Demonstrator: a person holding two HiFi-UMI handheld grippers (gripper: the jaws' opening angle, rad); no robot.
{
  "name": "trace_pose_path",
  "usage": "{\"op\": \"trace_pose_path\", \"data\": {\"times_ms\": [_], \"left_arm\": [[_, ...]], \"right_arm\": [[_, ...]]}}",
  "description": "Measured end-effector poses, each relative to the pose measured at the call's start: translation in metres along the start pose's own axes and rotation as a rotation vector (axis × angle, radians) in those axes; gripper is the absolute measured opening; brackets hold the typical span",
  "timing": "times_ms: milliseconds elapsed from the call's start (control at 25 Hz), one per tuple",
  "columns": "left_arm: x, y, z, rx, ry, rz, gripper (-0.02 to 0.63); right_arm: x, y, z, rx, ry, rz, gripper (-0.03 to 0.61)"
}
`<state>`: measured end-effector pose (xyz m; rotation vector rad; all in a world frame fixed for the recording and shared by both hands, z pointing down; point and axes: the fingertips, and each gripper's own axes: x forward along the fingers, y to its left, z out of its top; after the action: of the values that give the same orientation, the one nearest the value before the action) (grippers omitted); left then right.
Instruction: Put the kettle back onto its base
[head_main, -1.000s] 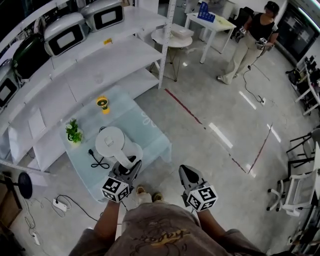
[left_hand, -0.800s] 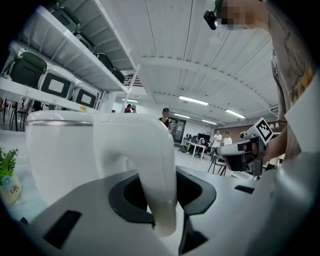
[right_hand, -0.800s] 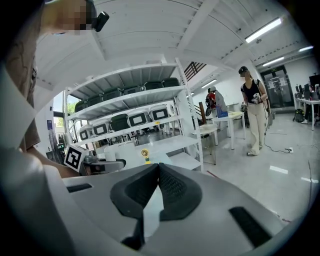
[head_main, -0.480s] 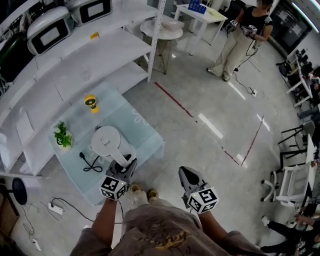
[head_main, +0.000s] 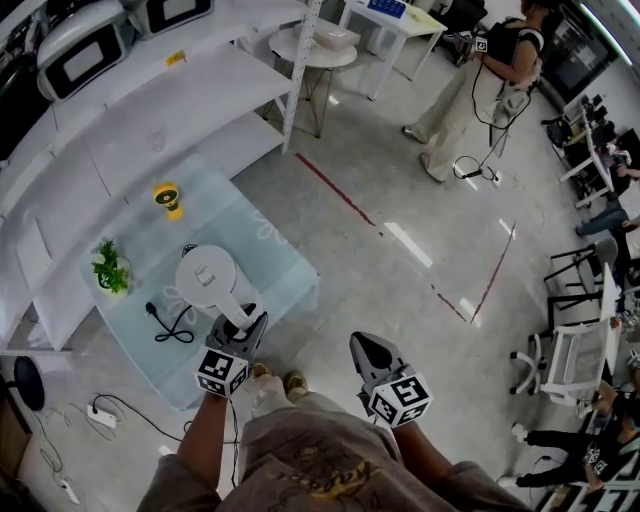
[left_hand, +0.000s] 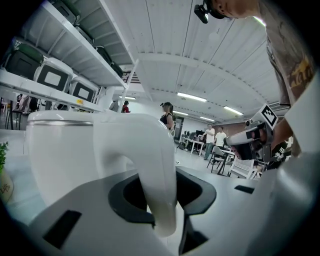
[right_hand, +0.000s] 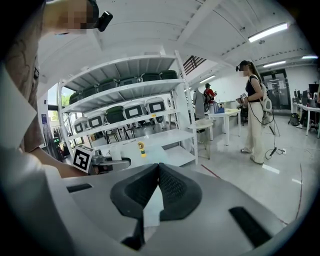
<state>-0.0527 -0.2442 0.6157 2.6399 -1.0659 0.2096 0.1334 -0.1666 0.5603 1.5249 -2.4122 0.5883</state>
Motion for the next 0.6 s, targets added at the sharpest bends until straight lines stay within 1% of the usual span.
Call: {"op": "trace_pose_path", "data": {"times_ms": [440,600], "left_arm": [[0.002,-0.016,-0.007,0.050,0.018,-0.039,0.126],[0.001,-0.023,-0.015,0.068,0.040,-0.054,0.126]], "right_arm": [[0.004,0.007,-0.008,0.000,0.022,0.013,0.000],[0.001,0.007,-0.012,0.000,0.027,0.011,0.000]]}}
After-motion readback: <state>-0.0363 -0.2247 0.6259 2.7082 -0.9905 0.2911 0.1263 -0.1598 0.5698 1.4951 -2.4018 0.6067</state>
